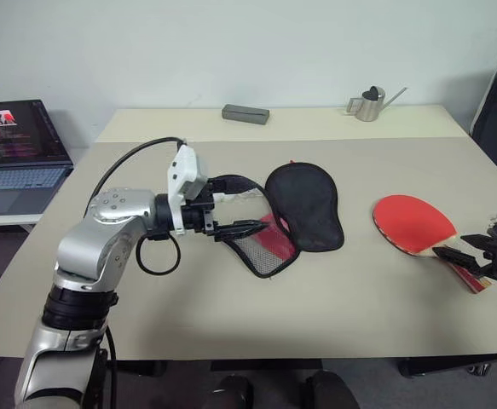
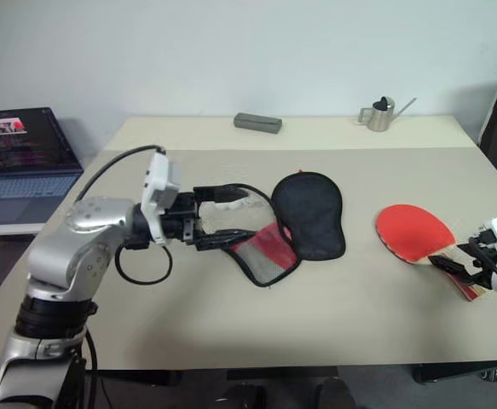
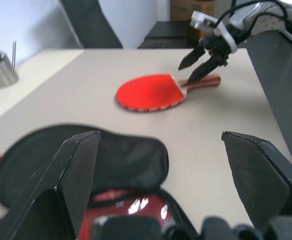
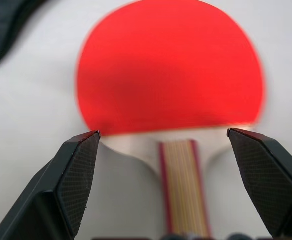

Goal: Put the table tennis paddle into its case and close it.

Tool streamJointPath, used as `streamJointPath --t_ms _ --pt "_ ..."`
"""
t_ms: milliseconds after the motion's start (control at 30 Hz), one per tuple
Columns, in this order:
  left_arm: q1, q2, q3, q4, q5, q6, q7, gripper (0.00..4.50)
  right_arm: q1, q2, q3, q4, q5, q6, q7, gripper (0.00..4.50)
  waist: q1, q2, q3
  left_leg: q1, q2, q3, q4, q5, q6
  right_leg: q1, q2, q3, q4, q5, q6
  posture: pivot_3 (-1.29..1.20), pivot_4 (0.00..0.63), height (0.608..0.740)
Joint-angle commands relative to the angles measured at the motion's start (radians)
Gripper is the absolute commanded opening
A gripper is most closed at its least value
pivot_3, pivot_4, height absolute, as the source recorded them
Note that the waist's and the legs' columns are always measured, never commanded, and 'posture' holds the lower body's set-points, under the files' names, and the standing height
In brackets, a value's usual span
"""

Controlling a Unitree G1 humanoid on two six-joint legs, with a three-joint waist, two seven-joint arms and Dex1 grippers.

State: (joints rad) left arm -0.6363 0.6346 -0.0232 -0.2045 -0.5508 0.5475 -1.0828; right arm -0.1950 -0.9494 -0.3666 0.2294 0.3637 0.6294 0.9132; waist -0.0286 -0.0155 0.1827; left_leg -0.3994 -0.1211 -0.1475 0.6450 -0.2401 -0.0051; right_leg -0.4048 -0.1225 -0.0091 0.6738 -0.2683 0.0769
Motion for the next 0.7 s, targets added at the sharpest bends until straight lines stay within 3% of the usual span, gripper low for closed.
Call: streamJointPath --t_ms 33,700 --pt "-0.050 -0.024 -0.014 -0.030 -0.024 0.008 0.001 4.27 0.012 -0.034 -0.015 0.046 -0.007 -0.039 0.032 4.47 0.001 0.000 0.000 0.000 0.000 0.000 0.000 0.000 0.000 0.000 0.000 0.000 0.000 0.000 0.000 0.00 0.150 0.740" --pt "-0.050 -0.025 -0.021 0.043 0.022 -0.039 -0.030 4.27 -0.032 0.032 0.083 0.214 -0.069 -0.188 0.064 4.47 -0.002 -0.002 0.001 0.001 0.007 0.007 0.001 0.000 0.000 0.000 0.006 0.003 -0.002 0.002 -0.002 0.00 0.150 0.740"
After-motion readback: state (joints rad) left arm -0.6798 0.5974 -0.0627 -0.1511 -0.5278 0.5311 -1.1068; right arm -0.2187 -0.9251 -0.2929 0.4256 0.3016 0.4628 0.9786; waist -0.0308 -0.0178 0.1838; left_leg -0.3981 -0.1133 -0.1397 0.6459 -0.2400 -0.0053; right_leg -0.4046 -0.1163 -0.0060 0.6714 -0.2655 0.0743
